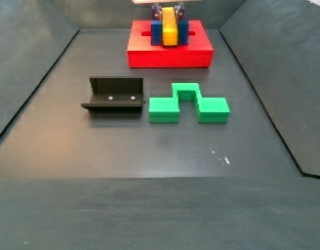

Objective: Pick up the yellow object. Move up. Move to above the board. Insert the yellow object.
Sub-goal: Insert the yellow object.

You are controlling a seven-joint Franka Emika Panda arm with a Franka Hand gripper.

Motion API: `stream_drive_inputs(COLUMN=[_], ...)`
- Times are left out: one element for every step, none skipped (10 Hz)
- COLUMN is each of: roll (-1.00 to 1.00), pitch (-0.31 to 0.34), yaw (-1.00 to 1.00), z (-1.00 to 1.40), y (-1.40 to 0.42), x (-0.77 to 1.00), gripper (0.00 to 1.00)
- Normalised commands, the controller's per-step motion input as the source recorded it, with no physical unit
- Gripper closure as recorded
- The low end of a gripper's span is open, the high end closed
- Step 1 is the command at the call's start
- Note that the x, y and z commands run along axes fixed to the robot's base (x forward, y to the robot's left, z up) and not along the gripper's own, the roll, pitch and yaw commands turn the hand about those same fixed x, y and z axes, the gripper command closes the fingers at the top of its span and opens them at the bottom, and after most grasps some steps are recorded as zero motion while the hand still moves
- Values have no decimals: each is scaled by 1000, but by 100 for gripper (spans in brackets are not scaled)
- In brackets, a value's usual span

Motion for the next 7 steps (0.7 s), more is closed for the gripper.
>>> stream_drive_inputs(roll=[3, 20, 34, 43, 30, 20, 24], pitch=[0, 0, 10, 13, 13, 7, 4], yaw=[40, 14, 0, 0, 0, 0, 0], z=[-169, -140, -146, -166, -151, -134, -137], y=[-171, -117, -31, 0, 17, 51, 34], x=[0, 0, 0, 0, 0, 0, 0], gripper=[100, 100, 100, 100, 100, 100, 100])
